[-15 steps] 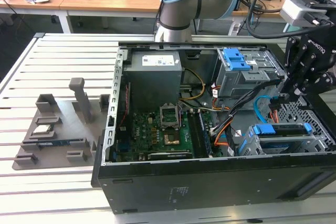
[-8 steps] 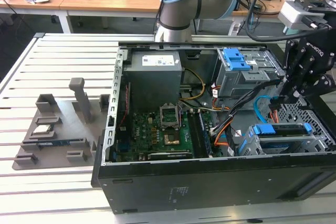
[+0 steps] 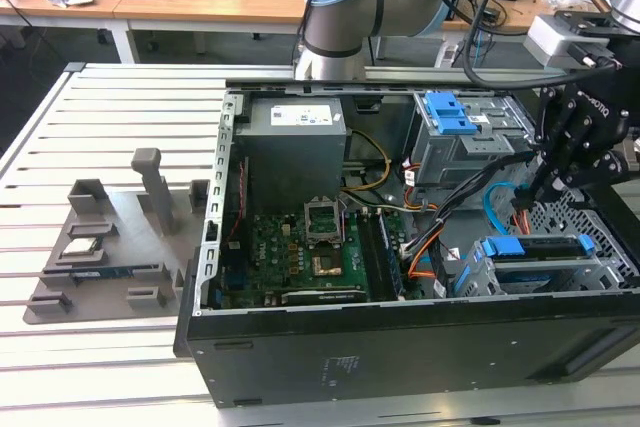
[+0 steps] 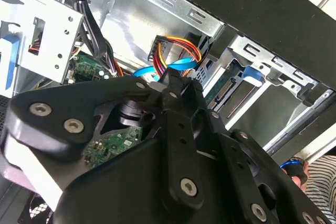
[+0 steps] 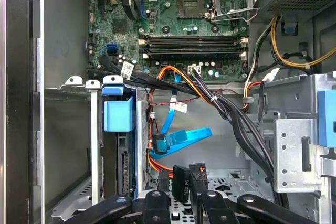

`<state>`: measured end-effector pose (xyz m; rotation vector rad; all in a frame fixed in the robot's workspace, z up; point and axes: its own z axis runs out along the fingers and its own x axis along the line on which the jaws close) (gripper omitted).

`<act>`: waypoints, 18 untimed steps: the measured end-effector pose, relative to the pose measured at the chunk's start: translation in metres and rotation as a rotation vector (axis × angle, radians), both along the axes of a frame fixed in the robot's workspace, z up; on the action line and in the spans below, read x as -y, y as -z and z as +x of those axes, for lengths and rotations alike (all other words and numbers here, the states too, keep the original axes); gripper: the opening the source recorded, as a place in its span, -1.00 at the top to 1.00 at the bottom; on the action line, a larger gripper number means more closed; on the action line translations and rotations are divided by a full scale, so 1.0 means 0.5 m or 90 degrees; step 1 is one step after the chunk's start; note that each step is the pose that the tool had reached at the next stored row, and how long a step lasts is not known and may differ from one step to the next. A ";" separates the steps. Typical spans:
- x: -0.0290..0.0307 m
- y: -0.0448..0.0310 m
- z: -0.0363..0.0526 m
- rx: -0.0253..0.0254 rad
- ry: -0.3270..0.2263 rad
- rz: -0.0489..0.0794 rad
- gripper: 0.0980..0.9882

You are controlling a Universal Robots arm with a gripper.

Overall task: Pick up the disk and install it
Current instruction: 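Insert the first disk wire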

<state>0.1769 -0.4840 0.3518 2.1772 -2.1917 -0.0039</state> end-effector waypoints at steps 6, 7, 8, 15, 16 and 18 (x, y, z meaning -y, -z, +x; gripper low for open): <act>0.000 0.001 0.000 0.0000 0.000 0.000 0.79; 0.001 0.001 0.000 0.0000 0.000 0.000 0.79; 0.005 0.001 0.000 0.0000 0.000 -0.001 0.79; 0.055 0.001 0.000 0.0001 0.000 -0.008 0.79; 0.064 0.001 0.000 0.0000 0.000 -0.010 0.79; 0.073 0.001 0.000 0.0000 0.000 -0.014 0.79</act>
